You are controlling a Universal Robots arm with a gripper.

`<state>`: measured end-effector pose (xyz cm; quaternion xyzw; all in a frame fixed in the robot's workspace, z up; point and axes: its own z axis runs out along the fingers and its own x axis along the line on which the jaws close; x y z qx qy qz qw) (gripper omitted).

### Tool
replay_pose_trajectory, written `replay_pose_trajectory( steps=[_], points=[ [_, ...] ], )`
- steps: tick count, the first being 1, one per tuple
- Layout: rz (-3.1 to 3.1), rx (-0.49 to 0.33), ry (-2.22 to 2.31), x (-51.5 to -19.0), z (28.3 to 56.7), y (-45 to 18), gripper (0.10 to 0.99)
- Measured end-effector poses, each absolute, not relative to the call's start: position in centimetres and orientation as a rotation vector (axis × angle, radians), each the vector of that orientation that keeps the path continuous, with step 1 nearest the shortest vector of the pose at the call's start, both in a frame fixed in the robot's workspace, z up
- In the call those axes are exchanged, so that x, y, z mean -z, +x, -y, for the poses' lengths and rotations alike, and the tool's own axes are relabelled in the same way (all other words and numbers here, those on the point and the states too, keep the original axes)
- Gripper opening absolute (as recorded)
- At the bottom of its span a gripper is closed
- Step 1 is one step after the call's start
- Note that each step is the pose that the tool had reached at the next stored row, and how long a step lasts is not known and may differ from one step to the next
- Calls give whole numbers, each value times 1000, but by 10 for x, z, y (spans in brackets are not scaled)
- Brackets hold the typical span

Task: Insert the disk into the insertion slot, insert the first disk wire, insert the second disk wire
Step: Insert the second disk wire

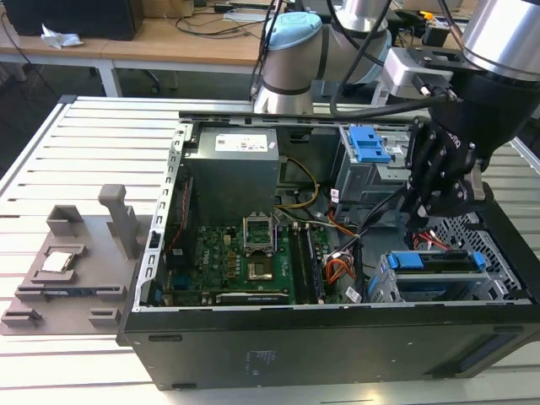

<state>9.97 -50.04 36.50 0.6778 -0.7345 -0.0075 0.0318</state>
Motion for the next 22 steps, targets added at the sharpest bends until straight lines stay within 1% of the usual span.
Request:
replay_pose_trajectory(
  steps=[7, 14, 22],
  points=[
    [2373, 29, 1961, -358, 495, 103, 302],
    [2385, -12, 1912, -348, 491, 107, 302],
    [2380, -25, 1906, -345, 491, 107, 302]
  ],
)
